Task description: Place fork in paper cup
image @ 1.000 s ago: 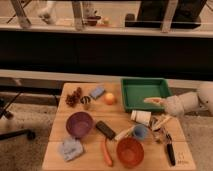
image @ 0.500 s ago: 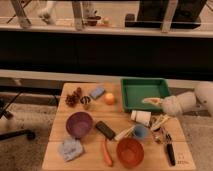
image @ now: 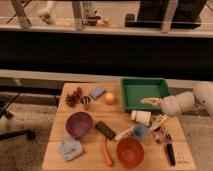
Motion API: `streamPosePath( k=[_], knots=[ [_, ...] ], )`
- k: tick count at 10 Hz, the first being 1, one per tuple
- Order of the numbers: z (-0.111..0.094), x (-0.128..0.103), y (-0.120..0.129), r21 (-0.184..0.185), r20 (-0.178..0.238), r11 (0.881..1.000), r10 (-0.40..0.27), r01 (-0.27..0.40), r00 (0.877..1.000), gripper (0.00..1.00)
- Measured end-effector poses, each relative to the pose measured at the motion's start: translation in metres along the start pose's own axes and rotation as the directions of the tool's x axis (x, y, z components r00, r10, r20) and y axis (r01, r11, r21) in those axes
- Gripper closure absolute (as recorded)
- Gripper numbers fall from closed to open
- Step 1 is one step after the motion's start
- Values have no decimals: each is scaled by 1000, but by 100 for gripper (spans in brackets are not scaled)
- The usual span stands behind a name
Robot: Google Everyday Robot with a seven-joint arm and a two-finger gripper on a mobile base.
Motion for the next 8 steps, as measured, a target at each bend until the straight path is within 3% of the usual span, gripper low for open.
streamPosePath(
  k=[8],
  knots=[
    [2, 0, 0, -3, -3, 1000, -2, 2, 1000, 20]
  ],
)
